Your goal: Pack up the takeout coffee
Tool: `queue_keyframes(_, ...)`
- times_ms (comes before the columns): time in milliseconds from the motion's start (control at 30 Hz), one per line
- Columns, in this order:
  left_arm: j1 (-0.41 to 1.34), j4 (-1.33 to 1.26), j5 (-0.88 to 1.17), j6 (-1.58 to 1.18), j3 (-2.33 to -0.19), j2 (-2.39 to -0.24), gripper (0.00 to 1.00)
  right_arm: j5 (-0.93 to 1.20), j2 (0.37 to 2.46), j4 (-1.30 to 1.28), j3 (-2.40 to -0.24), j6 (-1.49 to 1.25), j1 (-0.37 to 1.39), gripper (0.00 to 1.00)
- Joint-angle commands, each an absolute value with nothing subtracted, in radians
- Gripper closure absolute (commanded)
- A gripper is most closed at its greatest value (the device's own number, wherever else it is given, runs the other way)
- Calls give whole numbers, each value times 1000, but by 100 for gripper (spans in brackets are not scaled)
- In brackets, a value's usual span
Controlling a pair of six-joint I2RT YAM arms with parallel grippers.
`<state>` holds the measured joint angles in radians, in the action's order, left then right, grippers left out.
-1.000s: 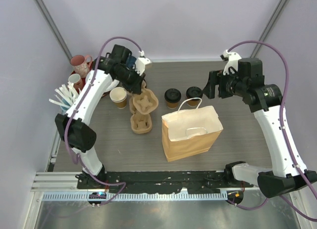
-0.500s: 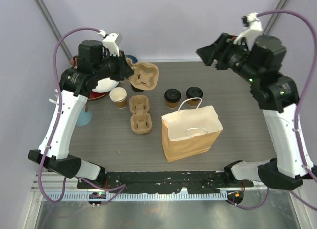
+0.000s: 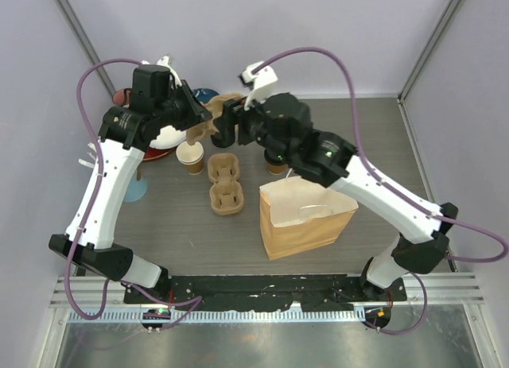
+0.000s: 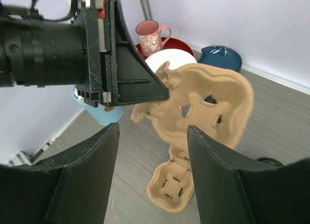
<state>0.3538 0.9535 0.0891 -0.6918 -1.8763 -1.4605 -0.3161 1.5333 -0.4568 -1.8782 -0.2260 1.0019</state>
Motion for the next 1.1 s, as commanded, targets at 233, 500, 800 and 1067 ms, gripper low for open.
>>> queue_keyframes(233, 353, 963, 84, -816, -1907, -1453, 100, -345, 1703, -338, -1948, 29, 1026, 40)
queue_keyframes(500, 354, 977, 132, -856, -1921, -1454, 100, -440, 1735, -279, -1899, 89, 1025, 41)
queue_keyframes(800, 354, 971, 137, -867, -1940, -1454, 100, -437, 1783, -285, -1882, 121, 1026, 47)
queue_keyframes(1067, 353, 953, 153, -861, -1974, -1468, 100, -485, 1812, -348, -1898, 161, 1026, 55)
